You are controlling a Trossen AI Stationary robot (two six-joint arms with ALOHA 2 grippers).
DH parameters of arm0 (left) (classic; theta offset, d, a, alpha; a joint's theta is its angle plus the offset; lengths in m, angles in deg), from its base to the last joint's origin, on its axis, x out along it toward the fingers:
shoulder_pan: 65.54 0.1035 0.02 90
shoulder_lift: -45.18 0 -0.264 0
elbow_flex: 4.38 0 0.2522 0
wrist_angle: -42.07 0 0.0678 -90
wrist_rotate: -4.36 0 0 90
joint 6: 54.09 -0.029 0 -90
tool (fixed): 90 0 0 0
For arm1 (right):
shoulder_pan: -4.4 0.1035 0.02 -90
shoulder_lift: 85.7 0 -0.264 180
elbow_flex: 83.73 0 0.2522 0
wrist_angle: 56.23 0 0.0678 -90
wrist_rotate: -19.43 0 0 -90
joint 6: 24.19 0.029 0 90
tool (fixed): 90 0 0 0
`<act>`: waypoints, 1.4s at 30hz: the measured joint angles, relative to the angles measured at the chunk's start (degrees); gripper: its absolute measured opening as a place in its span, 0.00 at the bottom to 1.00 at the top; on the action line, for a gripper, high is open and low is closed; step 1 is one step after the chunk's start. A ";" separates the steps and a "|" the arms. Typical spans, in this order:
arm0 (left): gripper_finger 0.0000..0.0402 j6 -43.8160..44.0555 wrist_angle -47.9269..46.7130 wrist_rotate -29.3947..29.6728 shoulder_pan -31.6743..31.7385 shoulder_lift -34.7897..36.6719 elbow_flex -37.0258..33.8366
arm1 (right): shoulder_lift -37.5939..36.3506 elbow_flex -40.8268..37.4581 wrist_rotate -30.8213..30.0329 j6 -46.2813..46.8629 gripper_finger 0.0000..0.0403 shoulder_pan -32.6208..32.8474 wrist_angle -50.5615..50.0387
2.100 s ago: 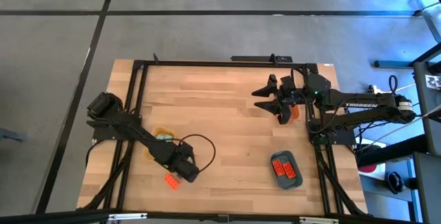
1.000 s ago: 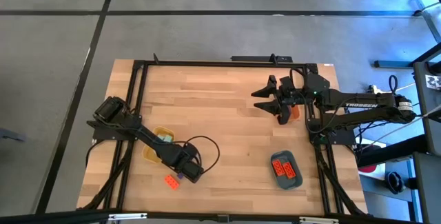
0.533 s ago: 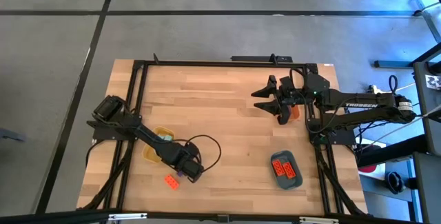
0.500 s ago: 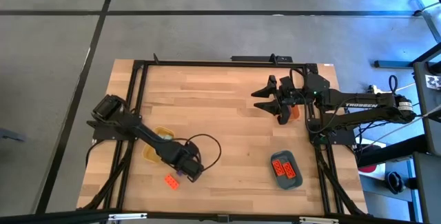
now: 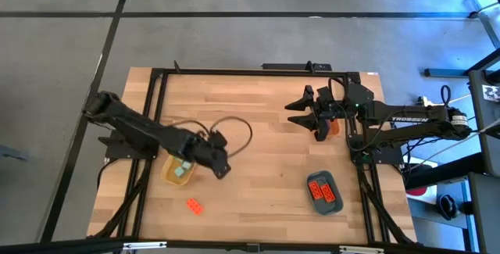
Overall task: Sort & place blocks by color
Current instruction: Put the purple block into the orange bin
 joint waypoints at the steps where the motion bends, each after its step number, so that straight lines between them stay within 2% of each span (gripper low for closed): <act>1: 0.21 -1.88 0.14 1.81 0.61 1.70 0.00 | -0.01 0.00 0.01 0.10 0.54 0.00 0.04; 6: 0.21 -10.67 0.67 9.12 3.40 9.40 0.02 | -0.02 0.00 0.01 0.10 0.54 0.00 -0.28; 11: 0.21 -18.22 6.58 10.23 6.79 17.24 -4.03 | -0.02 0.01 0.03 0.08 0.54 0.00 -0.35; 15: 0.21 -24.16 23.01 6.10 9.68 25.03 -13.51 | -0.02 0.00 0.03 0.19 0.54 0.02 -0.26; 20: 0.21 -30.68 51.35 -2.66 15.06 32.19 -26.72 | -0.02 0.00 0.01 0.27 0.54 0.02 -0.22; 23: 0.21 -31.04 63.45 -7.73 18.72 32.76 -31.61 | -0.02 0.00 -0.71 0.34 0.54 0.02 -0.12; 26: 0.21 -31.08 69.19 -12.43 21.37 32.34 -32.83 | -0.02 0.00 -0.88 0.34 0.54 0.02 -0.08; 32: 0.21 -31.16 73.30 -17.73 24.02 30.02 -32.82 | -0.02 0.00 -1.55 1.83 0.54 0.02 0.13; 42: 0.21 -33.93 73.83 -18.78 24.38 27.06 -30.42 | 0.00 0.00 -3.92 3.32 0.54 0.02 0.19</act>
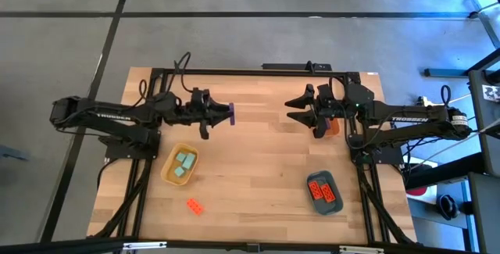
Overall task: Sort & place blocks by color
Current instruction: Put the purple block into the orange bin
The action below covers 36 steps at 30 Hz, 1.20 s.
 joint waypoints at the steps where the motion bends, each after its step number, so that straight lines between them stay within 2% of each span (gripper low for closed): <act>1: 0.21 -0.44 -0.20 -0.09 0.00 -0.67 0.69 | 0.00 0.01 0.00 0.02 0.54 0.00 0.16; 6: 0.21 -3.41 -0.16 -1.52 0.19 -6.14 5.95 | 2.21 0.02 -0.01 4.28 0.54 0.26 0.89; 13: 0.21 -4.21 -0.33 -9.15 2.20 -16.28 15.24 | 9.64 0.02 -0.09 4.35 0.54 3.26 7.44; 18: 0.21 -4.25 -0.21 -12.74 2.51 -20.52 20.28 | 14.29 0.02 -0.06 4.10 0.54 4.52 10.35; 23: 0.21 -4.21 -0.58 -12.26 2.51 -21.85 21.42 | 17.09 0.90 -1.66 4.29 0.55 5.20 11.99; 32: 0.21 -4.17 -0.31 -10.00 2.20 -21.82 21.42 | 20.28 5.09 -6.70 1.18 0.70 5.22 12.13; 36: 0.21 -4.32 -0.31 -7.60 1.51 -21.82 21.42 | 21.58 5.58 -6.86 1.11 0.73 5.22 11.92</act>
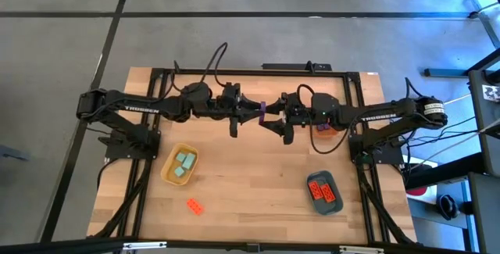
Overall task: Sort & place blocks by color
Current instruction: Put the purple block into the orange bin
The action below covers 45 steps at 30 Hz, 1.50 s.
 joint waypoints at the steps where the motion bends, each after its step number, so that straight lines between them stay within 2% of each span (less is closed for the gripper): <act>1: 0.21 -0.19 0.00 0.37 -0.17 0.00 0.00 | 0.16 0.02 0.59 0.03 0.73 -0.02 0.03; 7: 0.21 -0.26 -0.46 1.55 -0.31 0.00 0.00 | 1.09 0.04 0.90 1.70 0.73 0.50 1.40; 12: 0.21 -0.28 -0.63 1.54 -0.29 -0.82 0.00 | 1.11 0.08 0.90 1.77 0.65 0.50 2.04; 16: 0.21 0.16 -0.72 1.43 -0.29 -1.93 0.00 | 1.10 0.08 0.77 1.86 0.55 0.50 2.49; 24: 0.21 0.29 0.87 1.28 -0.29 -1.84 0.00 | 1.05 0.08 0.43 1.78 0.27 0.46 2.85; 28: 0.21 0.59 0.87 1.33 -0.29 -1.84 -0.02 | 1.04 0.08 0.50 1.68 0.27 0.46 2.81; 34: 0.41 3.22 -2.26 -0.48 1.02 -0.18 -0.02 | 0.02 0.06 1.03 1.55 0.27 0.22 0.96; 38: 0.48 4.08 -9.72 -2.74 2.99 3.37 -0.04 | -4.08 0.07 1.11 -0.55 0.27 -1.10 -6.11; 45: 0.49 -0.64 -23.51 -2.00 5.61 13.05 -0.04 | -13.67 0.06 0.94 -5.09 0.27 -3.21 -18.57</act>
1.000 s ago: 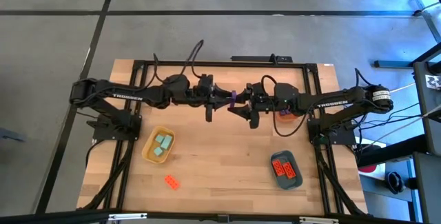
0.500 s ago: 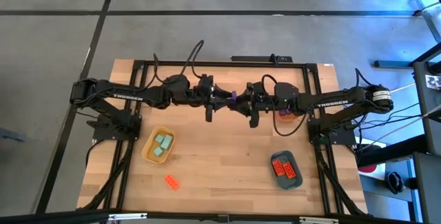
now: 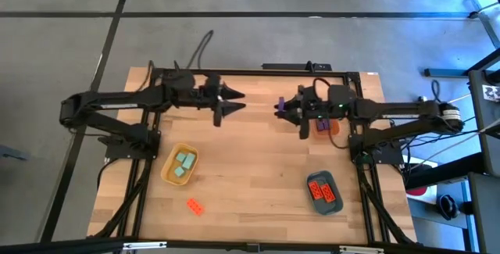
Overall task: Sort & place blocks by color
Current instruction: Put the purple block into the orange bin
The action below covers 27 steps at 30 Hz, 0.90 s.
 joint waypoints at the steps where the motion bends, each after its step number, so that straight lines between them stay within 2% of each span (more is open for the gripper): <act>1: 0.49 -1.11 -1.39 0.38 0.00 1.29 0.00 | -1.27 0.00 -0.01 -0.74 0.27 -0.23 -1.66; 4: 0.49 -3.46 -3.11 2.36 -0.49 4.75 -0.45 | -5.09 0.00 -0.04 -1.97 0.27 -0.51 -4.91; 8: 0.49 -3.80 -2.14 6.36 -1.86 9.09 -5.15 | -9.13 -0.15 -0.07 -2.48 0.27 -0.51 -9.05; 17: 0.49 0.83 18.26 11.53 -5.57 17.60 -22.05 | -14.56 -0.17 -0.13 -2.43 0.27 -0.51 -15.43; 27: 0.49 -0.81 19.62 12.92 -6.23 19.80 -23.28 | -15.03 -0.17 -1.72 -2.16 0.27 -0.51 -15.28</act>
